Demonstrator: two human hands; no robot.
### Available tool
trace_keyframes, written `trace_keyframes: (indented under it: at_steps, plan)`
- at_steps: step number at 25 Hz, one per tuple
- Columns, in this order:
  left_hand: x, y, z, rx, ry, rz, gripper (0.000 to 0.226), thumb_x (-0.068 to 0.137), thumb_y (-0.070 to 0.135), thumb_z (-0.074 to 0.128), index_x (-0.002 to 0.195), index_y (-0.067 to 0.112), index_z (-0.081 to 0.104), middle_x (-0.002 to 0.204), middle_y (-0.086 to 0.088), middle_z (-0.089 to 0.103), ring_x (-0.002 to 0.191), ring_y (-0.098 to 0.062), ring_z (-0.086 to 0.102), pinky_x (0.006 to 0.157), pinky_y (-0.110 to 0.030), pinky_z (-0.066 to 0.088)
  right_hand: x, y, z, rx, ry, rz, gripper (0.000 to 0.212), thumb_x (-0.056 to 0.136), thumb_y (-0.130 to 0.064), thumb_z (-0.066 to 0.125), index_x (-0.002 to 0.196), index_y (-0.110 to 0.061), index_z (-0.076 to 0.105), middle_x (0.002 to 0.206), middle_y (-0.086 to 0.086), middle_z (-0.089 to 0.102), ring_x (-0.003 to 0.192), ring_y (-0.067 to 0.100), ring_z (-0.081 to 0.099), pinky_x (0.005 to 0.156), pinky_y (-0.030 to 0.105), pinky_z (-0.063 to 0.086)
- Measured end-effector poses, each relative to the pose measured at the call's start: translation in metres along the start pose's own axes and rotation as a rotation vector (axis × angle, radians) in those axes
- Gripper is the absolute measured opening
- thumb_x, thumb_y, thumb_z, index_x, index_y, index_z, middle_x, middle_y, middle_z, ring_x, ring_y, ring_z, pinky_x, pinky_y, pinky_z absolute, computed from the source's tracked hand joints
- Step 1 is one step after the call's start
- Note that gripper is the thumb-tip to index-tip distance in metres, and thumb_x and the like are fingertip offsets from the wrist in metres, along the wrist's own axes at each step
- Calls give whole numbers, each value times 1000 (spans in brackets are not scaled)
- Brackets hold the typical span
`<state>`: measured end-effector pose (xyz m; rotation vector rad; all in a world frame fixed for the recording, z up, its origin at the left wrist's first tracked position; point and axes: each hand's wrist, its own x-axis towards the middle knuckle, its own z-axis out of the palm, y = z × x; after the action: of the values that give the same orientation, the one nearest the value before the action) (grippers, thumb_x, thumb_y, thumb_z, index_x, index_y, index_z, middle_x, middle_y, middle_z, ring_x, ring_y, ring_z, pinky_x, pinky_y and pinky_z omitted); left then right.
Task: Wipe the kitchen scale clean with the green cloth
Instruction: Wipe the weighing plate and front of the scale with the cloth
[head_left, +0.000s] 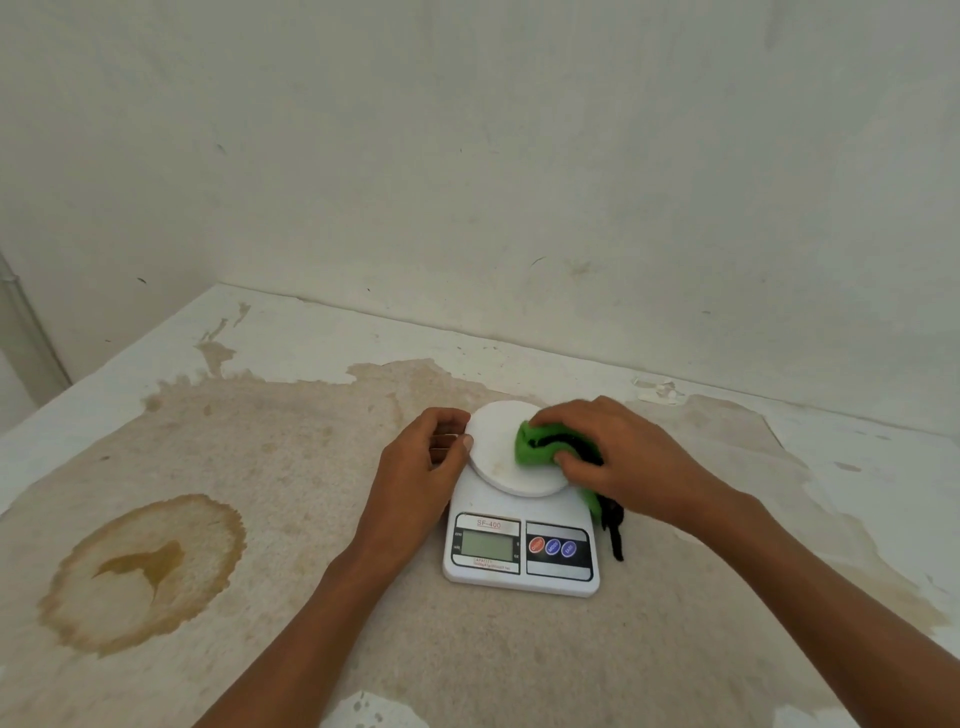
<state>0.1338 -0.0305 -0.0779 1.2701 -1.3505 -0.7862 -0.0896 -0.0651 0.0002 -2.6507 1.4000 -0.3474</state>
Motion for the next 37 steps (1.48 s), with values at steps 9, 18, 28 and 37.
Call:
trace_keyframes:
  at_steps: [9,18,28,37]
  plan:
    - [2,-3,0,5,27,-5,23,99,22,50,119,26,60,106,15,69,96,6,63,77,-10,51,21,-5,5,79,-33,8,35,88,-31,59,122,-38,56,119,-19,61,104,9,49,86,31,46]
    - [1,-3,1,53,-15,38,21,96,24,58,115,25,64,106,16,69,95,8,62,77,-7,51,5,-27,5,50,-82,-133,36,90,-31,56,124,-41,54,121,-23,60,102,10,48,82,29,45]
    - [2,-2,2,94,-4,23,30,93,34,62,121,24,64,114,13,66,96,5,63,77,-11,54,-19,-20,4,39,-24,-69,37,88,-30,57,122,-42,54,120,-25,57,105,6,46,83,27,46]
    - [2,-3,0,79,-17,23,29,93,34,61,120,24,66,112,13,68,98,3,64,81,-15,54,-27,-14,1,66,-14,-26,38,91,-30,56,128,-39,52,124,-23,57,109,5,46,88,27,44]
